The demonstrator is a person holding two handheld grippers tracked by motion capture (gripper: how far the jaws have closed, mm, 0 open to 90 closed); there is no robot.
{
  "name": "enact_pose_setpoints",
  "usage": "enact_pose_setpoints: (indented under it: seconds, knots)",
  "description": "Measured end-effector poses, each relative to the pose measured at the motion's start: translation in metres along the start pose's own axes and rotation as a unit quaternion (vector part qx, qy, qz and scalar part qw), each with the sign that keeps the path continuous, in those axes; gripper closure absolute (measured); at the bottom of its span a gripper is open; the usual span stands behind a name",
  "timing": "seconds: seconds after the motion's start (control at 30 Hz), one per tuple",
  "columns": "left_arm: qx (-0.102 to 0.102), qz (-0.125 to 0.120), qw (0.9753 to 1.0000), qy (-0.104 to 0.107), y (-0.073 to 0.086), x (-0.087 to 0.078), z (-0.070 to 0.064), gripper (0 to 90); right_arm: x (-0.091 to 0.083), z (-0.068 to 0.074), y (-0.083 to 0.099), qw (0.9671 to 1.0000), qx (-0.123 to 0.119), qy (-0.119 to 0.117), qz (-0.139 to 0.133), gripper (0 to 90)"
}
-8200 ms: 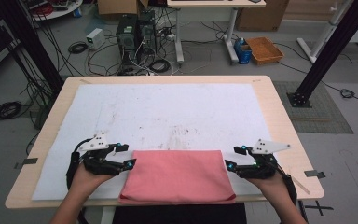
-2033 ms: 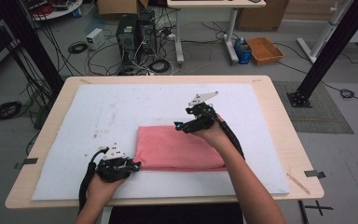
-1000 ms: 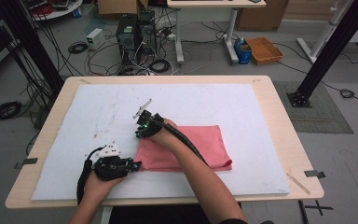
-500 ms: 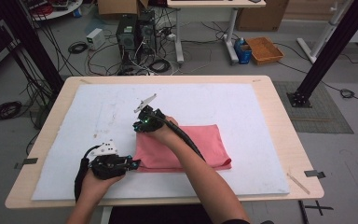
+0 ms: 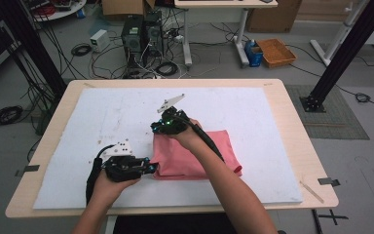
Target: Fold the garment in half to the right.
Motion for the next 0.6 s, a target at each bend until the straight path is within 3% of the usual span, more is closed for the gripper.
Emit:
enact_pose_setpoints:
  seconds: [0.2,0.3,0.6]
  knots:
    - [0.012,0.0,0.9997,0.02,-0.018,0.012,-0.007,81.0,-0.021,-0.009,0.005,0.9998,0.004,0.015,-0.011,85.6]
    - [0.018,0.006,0.9993,0.033,-0.033,0.026,-0.014,81.0,-0.035,-0.017,0.011,0.9995,0.01,0.027,-0.016,85.5]
    - [0.038,0.027,0.9979,0.046,-0.056,0.058,-0.026,81.0,-0.059,-0.034,0.031,0.9984,0.03,0.04,-0.026,85.5]
Point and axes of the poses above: each handheld gripper's, and its own axes: x roughly forward along the jaws, y roughly out of its underside, z roughly to its left, the point moved 10 cm from there along x, roughly forward along the jaws, and after that the axes turned 8 degrees about z, right-handed, at the moved point
